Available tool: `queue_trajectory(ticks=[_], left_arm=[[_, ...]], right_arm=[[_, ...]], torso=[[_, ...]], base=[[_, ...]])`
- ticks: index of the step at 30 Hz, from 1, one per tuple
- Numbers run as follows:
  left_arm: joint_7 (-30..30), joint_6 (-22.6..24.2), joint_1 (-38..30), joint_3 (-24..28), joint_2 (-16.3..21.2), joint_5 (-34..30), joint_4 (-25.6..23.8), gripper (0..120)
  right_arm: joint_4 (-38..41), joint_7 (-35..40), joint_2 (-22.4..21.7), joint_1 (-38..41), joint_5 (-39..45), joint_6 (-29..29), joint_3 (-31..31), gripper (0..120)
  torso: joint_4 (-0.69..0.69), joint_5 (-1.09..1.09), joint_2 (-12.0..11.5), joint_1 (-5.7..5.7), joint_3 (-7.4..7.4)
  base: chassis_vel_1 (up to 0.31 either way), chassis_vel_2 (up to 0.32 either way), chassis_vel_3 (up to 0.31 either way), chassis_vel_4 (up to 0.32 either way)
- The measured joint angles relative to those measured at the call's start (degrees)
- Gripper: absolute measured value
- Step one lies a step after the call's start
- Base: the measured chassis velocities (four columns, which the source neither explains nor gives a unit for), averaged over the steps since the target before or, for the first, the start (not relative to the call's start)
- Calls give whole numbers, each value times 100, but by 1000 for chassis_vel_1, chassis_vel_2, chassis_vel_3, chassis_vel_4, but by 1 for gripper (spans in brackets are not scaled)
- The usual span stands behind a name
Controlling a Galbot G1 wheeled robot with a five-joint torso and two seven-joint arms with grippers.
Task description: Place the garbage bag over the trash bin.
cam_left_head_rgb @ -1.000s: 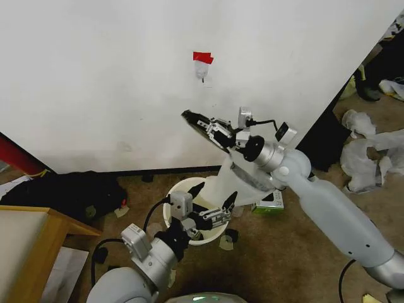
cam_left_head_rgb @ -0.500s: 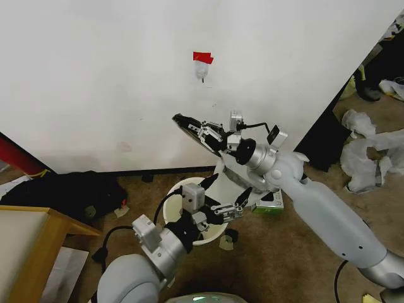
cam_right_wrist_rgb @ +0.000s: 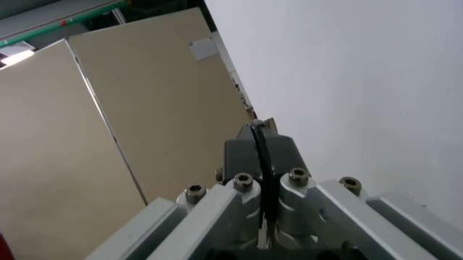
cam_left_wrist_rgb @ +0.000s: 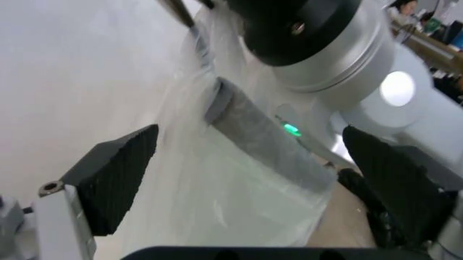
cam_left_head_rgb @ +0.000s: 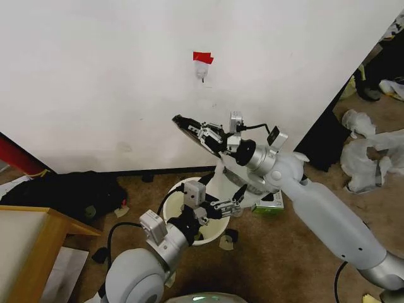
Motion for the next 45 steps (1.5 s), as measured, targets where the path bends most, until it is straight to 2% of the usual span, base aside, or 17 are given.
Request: queue_trajectory(ticks=[4,7,8,15,16,21,23,31,38,40,43,45], left_arm=[[-28,8,-23,41,-37,197,116,96],[-66,7,-56,56,-97,357,243,84],[-66,7,-56,56,-97,357,243,84],[-19,-16,4,-20,-71,363,218,55],[-19,-16,4,-20,-71,363,218,55],[88,-55,34,-117,-13,319,179,33],[113,-79,35,-139,-2,305,179,30],[351,-290,-12,-431,226,136,150,0],[518,-428,-120,-822,509,-43,54,0],[636,-552,-262,-1046,807,-96,-18,0],[740,-664,-506,-1199,1259,-109,-126,0],[757,-672,-545,-1210,1331,-112,-151,0]], right_arm=[[19,-3,1,-10,-4,1,-2,0],[55,-13,-2,-19,-5,2,-2,0],[55,-13,-2,-19,-5,2,-2,0],[51,-38,-6,-8,-21,2,30,0],[51,-38,-6,-8,-21,2,30,0],[50,-39,-7,6,-21,10,107,0],[51,-40,-12,6,-20,14,126,0],[316,-41,-121,-24,45,24,431,0],[561,-99,-264,-83,119,12,652,0],[715,-195,-425,-153,200,-33,855,0],[956,-383,-739,-324,381,-136,1230,0],[1002,-407,-804,-367,420,-152,1311,0]], torso=[[0,0,0,0,0],[0,0,0,0,0],[0,0,0,0,0],[0,0,0,0,0],[0,0,0,0,0],[0,0,0,0,0],[0,0,0,0,0],[0,0,0,0,0],[-1,0,0,0,0],[2,-1,0,0,0],[-2,1,0,0,0],[-2,0,0,0,0]], base=[[0,0,0,0],[0,0,0,0],[0,0,0,0],[0,0,0,0],[0,0,0,0],[0,0,0,0],[0,0,0,0],[0,0,0,0],[0,0,0,0],[0,0,0,0],[0,0,0,0],[0,0,0,0]])
